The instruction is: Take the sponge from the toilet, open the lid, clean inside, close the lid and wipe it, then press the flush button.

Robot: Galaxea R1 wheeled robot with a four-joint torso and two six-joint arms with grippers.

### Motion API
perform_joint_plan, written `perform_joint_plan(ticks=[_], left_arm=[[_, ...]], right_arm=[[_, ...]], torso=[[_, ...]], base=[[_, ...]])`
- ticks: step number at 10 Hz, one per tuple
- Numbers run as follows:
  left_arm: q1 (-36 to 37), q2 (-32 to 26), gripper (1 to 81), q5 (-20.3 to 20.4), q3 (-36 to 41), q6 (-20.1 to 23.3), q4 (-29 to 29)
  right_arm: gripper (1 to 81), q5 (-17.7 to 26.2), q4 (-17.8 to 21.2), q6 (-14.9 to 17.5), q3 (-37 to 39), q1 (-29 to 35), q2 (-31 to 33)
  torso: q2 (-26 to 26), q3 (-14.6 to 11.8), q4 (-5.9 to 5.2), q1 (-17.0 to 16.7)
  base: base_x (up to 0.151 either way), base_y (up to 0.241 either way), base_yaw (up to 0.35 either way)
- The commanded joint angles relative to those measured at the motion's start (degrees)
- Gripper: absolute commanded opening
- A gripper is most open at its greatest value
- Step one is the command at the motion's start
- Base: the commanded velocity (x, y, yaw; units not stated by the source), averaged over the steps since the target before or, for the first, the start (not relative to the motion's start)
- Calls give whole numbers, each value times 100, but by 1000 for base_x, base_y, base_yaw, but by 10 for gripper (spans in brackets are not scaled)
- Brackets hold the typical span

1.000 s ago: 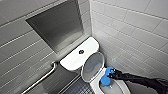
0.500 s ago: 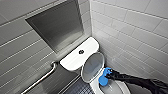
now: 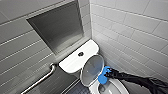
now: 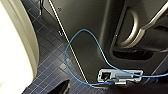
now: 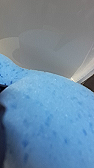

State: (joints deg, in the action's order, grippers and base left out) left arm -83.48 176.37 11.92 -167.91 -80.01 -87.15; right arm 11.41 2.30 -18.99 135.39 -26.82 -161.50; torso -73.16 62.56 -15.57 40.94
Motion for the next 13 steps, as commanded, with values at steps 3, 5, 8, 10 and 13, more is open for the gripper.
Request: perform_joint_plan(ticks=[3, 5, 8, 10, 13], left_arm=[[-191, -102, 811, -296, -58, -15, -21], [-191, -111, 811, -296, -58, -24, -21], [-200, -111, 811, -296, -58, -24, -21], [-217, -111, 811, -296, -58, -24, -21], [-235, -102, 811, -287, -58, -15, -21]], right_arm=[[10, 177, 104, -34, -75, 638, -8], [10, -77, 112, -157, 109, 445, -43], [10, -314, 86, -368, 425, 110, -16], [10, -324, 86, -368, 443, 75, 19], [10, -332, 95, -377, 286, -65, 272]], torso=[[-74, 0, 0, 50], [-68, 0, 0, 44], [-70, 0, 0, 46], [-70, 0, 0, 46], [-72, 0, 0, 46]], base=[[0, 0, 0], [0, 0, 0], [0, 0, 0], [0, 0, 0], [0, 0, 0]])
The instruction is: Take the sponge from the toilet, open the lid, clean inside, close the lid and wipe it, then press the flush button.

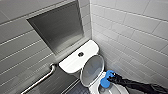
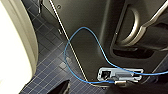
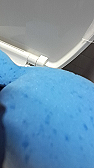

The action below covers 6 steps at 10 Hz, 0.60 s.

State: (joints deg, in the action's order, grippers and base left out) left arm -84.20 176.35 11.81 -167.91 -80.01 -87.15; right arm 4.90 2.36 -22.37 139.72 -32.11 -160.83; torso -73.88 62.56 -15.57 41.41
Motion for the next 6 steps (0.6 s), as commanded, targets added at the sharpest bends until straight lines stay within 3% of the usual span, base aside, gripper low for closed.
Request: perform_joint_plan(ticks=[1, 2, 6], left_arm=[[-163, -82, 811, -285, -58, -7, -30], [-163, -82, 811, -285, -58, -6, -30], [-163, -82, 811, -276, -58, 12, -30]], right_arm=[[10, 136, 89, -39, -409, 324, 407], [10, -173, 97, -48, -787, 191, 654], [10, -621, 106, -206, -1694, -256, 1358]], torso=[[0, 0, 0, 0], [0, 0, 0, 0], [0, 0, 0, 0]], base=[[0, 0, 0], [0, 0, 0], [0, 0, 0]])
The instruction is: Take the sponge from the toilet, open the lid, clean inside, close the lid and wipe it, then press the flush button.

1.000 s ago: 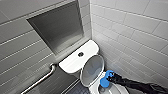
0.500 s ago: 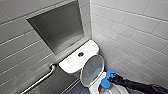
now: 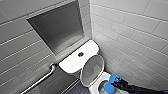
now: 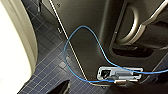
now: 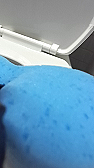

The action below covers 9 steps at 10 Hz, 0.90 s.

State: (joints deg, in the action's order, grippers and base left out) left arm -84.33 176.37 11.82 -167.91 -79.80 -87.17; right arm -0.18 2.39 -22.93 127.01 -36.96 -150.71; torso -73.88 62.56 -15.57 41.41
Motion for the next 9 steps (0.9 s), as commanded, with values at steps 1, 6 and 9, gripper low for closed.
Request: perform_joint_plan(ticks=[1, 6, 9], left_arm=[[-149, -84, 811, -278, -58, -1, -28], [-158, -67, 811, -286, -58, -1, -36], [-158, -58, 811, -286, -58, -1, -36]], right_arm=[[10, -262, 104, -159, -468, 123, 416], [10, -948, 113, -265, -1003, -448, 987], [10, -1423, 227, -256, -1364, -861, 1365]], torso=[[0, 0, 0, 0], [0, 0, 0, 0], [-2, 0, 0, 0]], base=[[0, 0, 0], [0, 0, 0], [0, 0, 0]])
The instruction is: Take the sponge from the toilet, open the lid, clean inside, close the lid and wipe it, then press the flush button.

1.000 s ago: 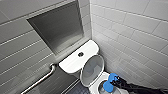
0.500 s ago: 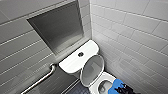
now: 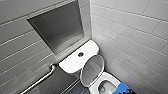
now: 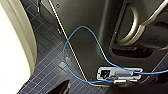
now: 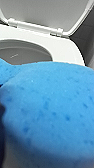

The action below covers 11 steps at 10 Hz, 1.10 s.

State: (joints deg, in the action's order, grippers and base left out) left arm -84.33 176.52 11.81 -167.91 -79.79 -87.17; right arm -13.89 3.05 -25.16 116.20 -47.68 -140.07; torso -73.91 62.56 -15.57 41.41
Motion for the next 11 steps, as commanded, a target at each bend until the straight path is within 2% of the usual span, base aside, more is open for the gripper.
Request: perform_joint_plan(ticks=[1, 8, 11], left_arm=[[-158, -73, 811, -285, -58, 7, -45], [-150, -29, 811, -285, -58, 7, -45], [-158, 15, 811, -285, -58, 16, -45]], right_arm=[[10, -211, 170, -41, -371, 44, 398], [10, -1677, 346, -15, -925, -1459, 654], [10, -2117, 407, 2, -942, -2074, 487]], torso=[[0, 0, 0, 0], [-5, -2, 0, 0], [-7, -4, 0, 0]], base=[[0, 0, 0], [0, 0, 0], [0, 0, 0]])
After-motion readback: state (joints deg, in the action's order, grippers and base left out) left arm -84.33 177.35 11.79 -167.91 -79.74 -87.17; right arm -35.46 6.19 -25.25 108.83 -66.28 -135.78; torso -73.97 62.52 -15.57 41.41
